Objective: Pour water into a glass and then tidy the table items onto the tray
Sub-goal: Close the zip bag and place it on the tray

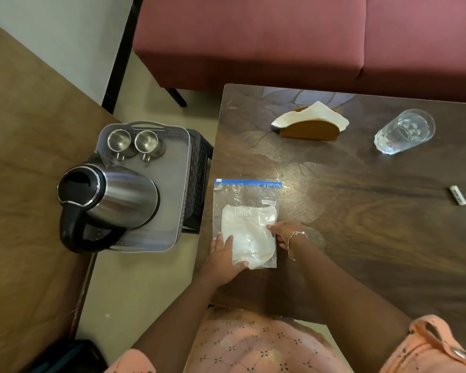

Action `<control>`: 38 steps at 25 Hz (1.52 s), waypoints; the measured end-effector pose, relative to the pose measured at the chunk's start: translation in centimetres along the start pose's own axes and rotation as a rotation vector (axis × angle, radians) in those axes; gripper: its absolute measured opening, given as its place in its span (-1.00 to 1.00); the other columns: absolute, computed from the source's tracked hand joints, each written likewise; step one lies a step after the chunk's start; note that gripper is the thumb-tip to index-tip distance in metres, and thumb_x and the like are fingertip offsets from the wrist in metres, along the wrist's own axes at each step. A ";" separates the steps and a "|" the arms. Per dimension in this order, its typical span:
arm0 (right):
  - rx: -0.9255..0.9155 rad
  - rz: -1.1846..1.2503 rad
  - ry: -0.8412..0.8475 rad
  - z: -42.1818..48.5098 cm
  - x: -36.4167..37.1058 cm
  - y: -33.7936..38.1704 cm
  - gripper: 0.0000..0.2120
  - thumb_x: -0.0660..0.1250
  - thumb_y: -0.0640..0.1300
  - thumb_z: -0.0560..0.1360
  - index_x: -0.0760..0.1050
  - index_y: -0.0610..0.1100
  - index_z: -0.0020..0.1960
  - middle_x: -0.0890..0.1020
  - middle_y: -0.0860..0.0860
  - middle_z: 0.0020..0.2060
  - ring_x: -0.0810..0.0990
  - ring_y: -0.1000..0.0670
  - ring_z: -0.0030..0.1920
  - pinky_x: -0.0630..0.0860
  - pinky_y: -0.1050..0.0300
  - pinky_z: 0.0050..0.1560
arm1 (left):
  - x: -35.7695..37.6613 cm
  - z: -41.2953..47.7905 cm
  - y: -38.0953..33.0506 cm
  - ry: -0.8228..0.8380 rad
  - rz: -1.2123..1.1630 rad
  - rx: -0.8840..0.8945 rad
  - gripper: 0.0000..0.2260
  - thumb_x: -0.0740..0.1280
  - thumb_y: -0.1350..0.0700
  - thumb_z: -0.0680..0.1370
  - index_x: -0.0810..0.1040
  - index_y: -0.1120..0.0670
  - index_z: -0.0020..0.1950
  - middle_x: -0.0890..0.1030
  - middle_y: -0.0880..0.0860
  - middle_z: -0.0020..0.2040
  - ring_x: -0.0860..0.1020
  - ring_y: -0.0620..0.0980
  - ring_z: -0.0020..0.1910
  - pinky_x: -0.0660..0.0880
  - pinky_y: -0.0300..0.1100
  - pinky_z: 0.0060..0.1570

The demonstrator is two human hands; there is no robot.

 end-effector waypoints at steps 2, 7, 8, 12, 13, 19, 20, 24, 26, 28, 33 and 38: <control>-0.062 0.001 -0.005 -0.1 0.3 0.6 -0.81 0.41 -0.28 0.38 0.46 -0.15 -0.35 0.58 -0.13 -0.26 0.50 -0.09 -0.17 0.50 -0.01 0.01 | -0.2 0.1 0.2 0.002 -0.014 -0.007 -0.29 0.25 -0.13 0.52 -0.06 0.05 0.52 -0.13 0.11 0.55 -0.11 0.12 0.52 0.05 0.05 0.46; -0.343 -0.015 -0.038 -2.7 -0.1 3.6 -0.73 0.34 -0.42 0.34 0.41 -0.12 -0.39 0.53 -0.02 -0.44 0.50 -0.01 -0.37 0.53 0.00 -0.13 | -3.7 -1.1 0.1 -0.210 -0.204 0.043 -0.46 0.22 -0.01 0.56 0.14 0.10 0.48 0.14 0.10 0.52 0.13 0.06 0.49 0.15 -0.08 0.41; -0.419 -0.048 -0.033 -3.8 -0.4 4.7 -0.72 0.34 -0.42 0.34 0.40 -0.11 -0.39 0.53 0.00 -0.43 0.50 0.00 -0.37 0.51 0.04 -0.19 | -4.8 -1.6 -0.1 -0.266 -0.241 0.071 -0.51 0.21 0.03 0.57 0.18 0.10 0.47 0.18 0.09 0.51 0.16 0.04 0.48 0.17 -0.10 0.41; -0.743 -0.206 -0.042 -8.8 -2.9 9.9 -0.72 0.38 -0.35 0.34 0.42 -0.05 -0.39 0.55 0.05 -0.41 0.53 0.01 -0.33 0.51 0.04 -0.20 | -9.8 -4.1 -1.3 -0.444 -0.384 0.163 -0.61 0.21 0.13 0.58 0.31 0.14 0.41 0.33 0.10 0.44 0.29 0.03 0.42 0.24 -0.13 0.38; -0.814 -0.215 -0.041 -10.5 -3.9 11.2 -0.73 0.39 -0.33 0.35 0.43 -0.03 -0.38 0.56 0.06 -0.40 0.53 0.02 -0.32 0.52 0.04 -0.19 | -11.4 -4.9 -2.0 -0.497 -0.464 0.172 -0.62 0.22 0.14 0.58 0.33 0.14 0.39 0.37 0.12 0.41 0.33 0.04 0.39 0.28 -0.13 0.35; -1.110 0.084 0.140 -20.4 -9.3 17.5 -0.79 0.36 -0.44 0.37 0.47 -0.19 -0.31 0.58 0.02 -0.39 0.55 0.12 -0.34 0.53 0.29 -0.27 | -22.4 -10.4 -9.1 -0.797 -0.935 0.339 -0.57 0.23 0.16 0.57 0.27 0.17 0.43 0.39 0.09 0.39 0.35 0.01 0.39 0.27 -0.25 0.27; -1.135 0.144 0.185 -21.5 -10.1 18.2 -0.80 0.34 -0.47 0.37 0.46 -0.22 -0.30 0.59 0.04 -0.42 0.56 0.13 -0.36 0.53 0.32 -0.29 | -24.4 -11.7 -10.4 -0.846 -1.001 0.400 -0.57 0.23 0.16 0.57 0.27 0.16 0.42 0.40 0.10 0.37 0.37 0.01 0.37 0.29 -0.24 0.27; -1.202 0.270 0.309 -24.4 -11.8 20.1 -0.84 0.31 -0.46 0.38 0.45 -0.26 -0.28 0.59 0.03 -0.46 0.54 0.14 -0.40 0.49 0.35 -0.37 | -30.8 -16.8 -14.5 -1.016 -1.138 0.600 -0.67 0.27 0.23 0.54 0.41 0.17 0.31 0.55 0.11 0.20 0.53 -0.06 0.14 0.46 -0.30 0.15; -1.212 0.298 0.333 -25.1 -12.2 20.5 -0.88 0.35 -0.38 0.35 0.45 -0.24 -0.28 0.57 0.02 -0.44 0.51 0.11 -0.39 0.48 0.33 -0.40 | -32.6 -18.8 -15.7 -1.086 -1.189 0.655 -0.74 0.32 0.27 0.50 0.50 0.13 0.19 0.62 0.17 0.05 0.59 -0.01 0.00 0.52 -0.24 0.08; -1.220 0.304 0.325 -25.7 -13.0 21.2 -0.91 0.39 -0.29 0.31 0.47 -0.20 -0.29 0.56 0.04 -0.44 0.50 0.11 -0.38 0.49 0.34 -0.37 | -33.5 -20.7 -16.5 -1.127 -1.261 0.705 -0.81 0.36 0.31 0.46 0.57 0.08 0.00 0.65 0.19 -0.11 0.62 0.09 -0.09 0.56 -0.11 0.02; -1.369 0.256 -0.045 -28.7 -16.5 25.1 -0.67 0.49 0.07 0.27 0.52 -0.02 -0.05 0.63 -0.05 -0.05 0.58 -0.02 -0.03 0.49 0.45 -0.08 | -35.1 -24.3 -18.6 -1.225 -1.163 0.795 -0.72 0.40 0.33 0.42 0.62 -0.07 -0.31 0.67 -0.03 -0.34 0.65 0.04 -0.23 0.57 -0.09 -0.08; -1.810 -0.092 -0.327 -38.4 -14.7 31.6 -0.79 0.39 -0.17 0.41 0.60 -0.19 0.04 0.61 0.05 -0.03 0.56 0.06 0.11 0.32 0.60 0.05 | -36.5 -27.5 -21.6 -1.289 -0.921 0.911 -0.81 0.38 0.37 0.41 0.59 0.08 -0.27 0.59 -0.06 -0.36 0.55 -0.26 -0.39 0.51 -0.40 -0.27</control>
Point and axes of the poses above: each hand's wrist, its own z-axis towards the middle knuckle, its own x-axis out of the palm, y = z × x, the point moved 4 cm from there along z, towards the middle knuckle
